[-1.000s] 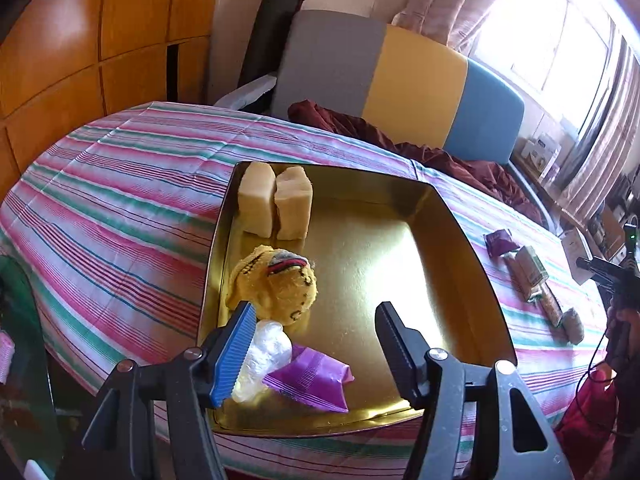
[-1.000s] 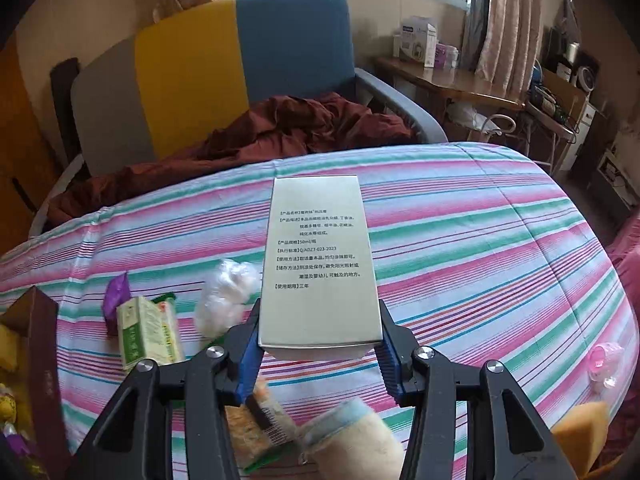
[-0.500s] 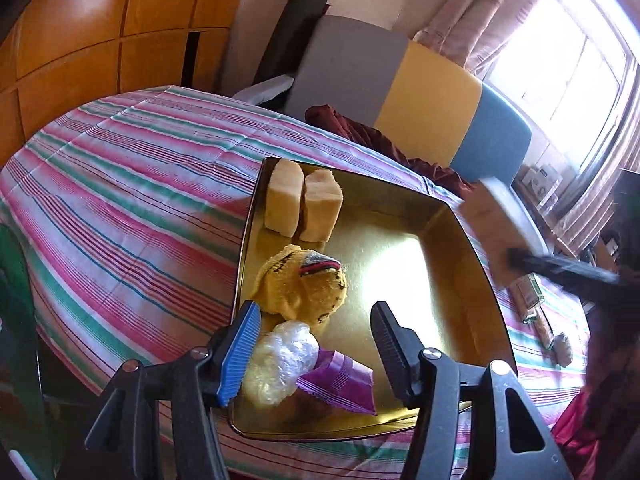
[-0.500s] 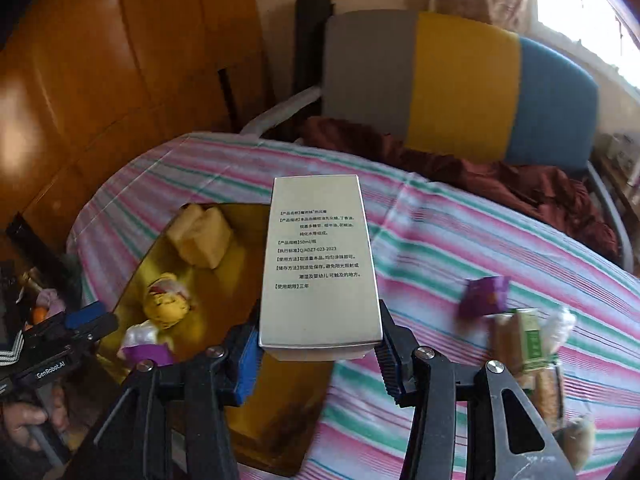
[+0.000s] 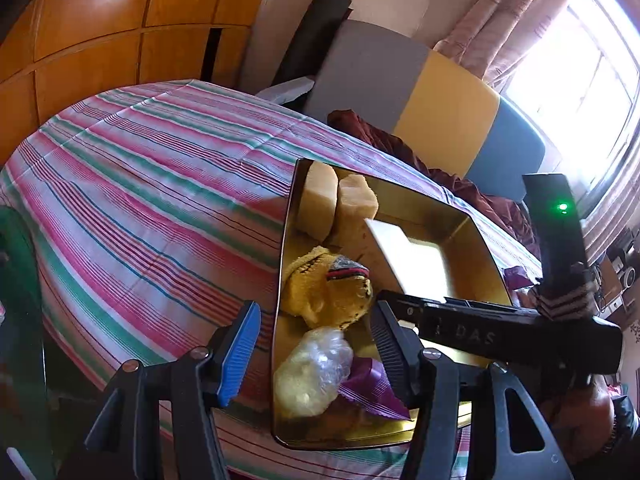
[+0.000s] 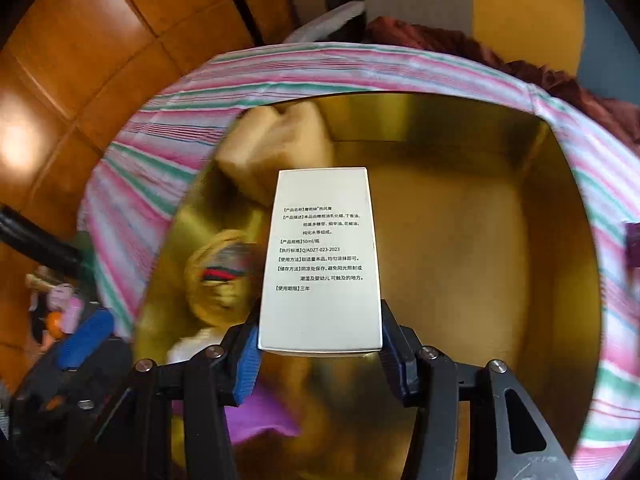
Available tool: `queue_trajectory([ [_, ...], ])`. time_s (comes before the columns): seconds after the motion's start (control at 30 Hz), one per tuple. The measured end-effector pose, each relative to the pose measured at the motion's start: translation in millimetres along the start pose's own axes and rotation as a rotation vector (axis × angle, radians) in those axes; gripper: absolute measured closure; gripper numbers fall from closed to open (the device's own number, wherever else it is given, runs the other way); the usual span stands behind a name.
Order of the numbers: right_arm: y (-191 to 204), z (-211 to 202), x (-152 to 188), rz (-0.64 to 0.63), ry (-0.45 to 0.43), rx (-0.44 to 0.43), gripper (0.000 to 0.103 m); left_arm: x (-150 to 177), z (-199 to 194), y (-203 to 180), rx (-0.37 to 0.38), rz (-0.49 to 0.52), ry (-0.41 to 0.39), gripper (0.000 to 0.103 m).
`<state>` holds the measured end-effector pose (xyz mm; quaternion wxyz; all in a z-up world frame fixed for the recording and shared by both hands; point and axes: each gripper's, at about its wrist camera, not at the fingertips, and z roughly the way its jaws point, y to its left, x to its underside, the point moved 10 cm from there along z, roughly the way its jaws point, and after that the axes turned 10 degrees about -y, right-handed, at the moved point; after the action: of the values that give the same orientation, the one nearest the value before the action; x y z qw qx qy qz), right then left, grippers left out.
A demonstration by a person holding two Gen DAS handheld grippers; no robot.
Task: Organize objects
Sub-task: 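Carry the white box into the gold tray and open the right tool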
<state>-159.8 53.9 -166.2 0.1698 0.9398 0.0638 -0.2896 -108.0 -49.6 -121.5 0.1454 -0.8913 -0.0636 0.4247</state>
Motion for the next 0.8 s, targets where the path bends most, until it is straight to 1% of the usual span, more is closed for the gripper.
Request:
queue_trajectory([
  [0.1, 12, -4, 1, -0.027, -0.002, -0.055, 0.037, 0, 1, 0, -0.016, 0.013, -0.006, 0.045],
  [0.17, 12, -9, 1, -0.023, -0.015, -0.053, 0.023, 0, 0, 0, -0.017, 0.016, -0.008, 0.046],
  [0.27, 8, -17, 0, 0.001, -0.028, -0.063, 0.017, -3, -4, -4, -0.02, 0.032, -0.024, 0.046],
  [0.57, -24, -57, 4, 0.018, -0.101, -0.002, 0.012, -6, -17, -24, -0.013, 0.104, -0.057, 0.046],
  [0.67, -36, -70, 9, -0.013, -0.115, 0.031, 0.009, -7, -21, -34, -0.01, 0.146, -0.071, 0.046],
  [0.8, -58, -91, 13, -0.032, -0.147, 0.075, 0.007, -7, -26, -50, 0.002, 0.196, -0.084, 0.046],
])
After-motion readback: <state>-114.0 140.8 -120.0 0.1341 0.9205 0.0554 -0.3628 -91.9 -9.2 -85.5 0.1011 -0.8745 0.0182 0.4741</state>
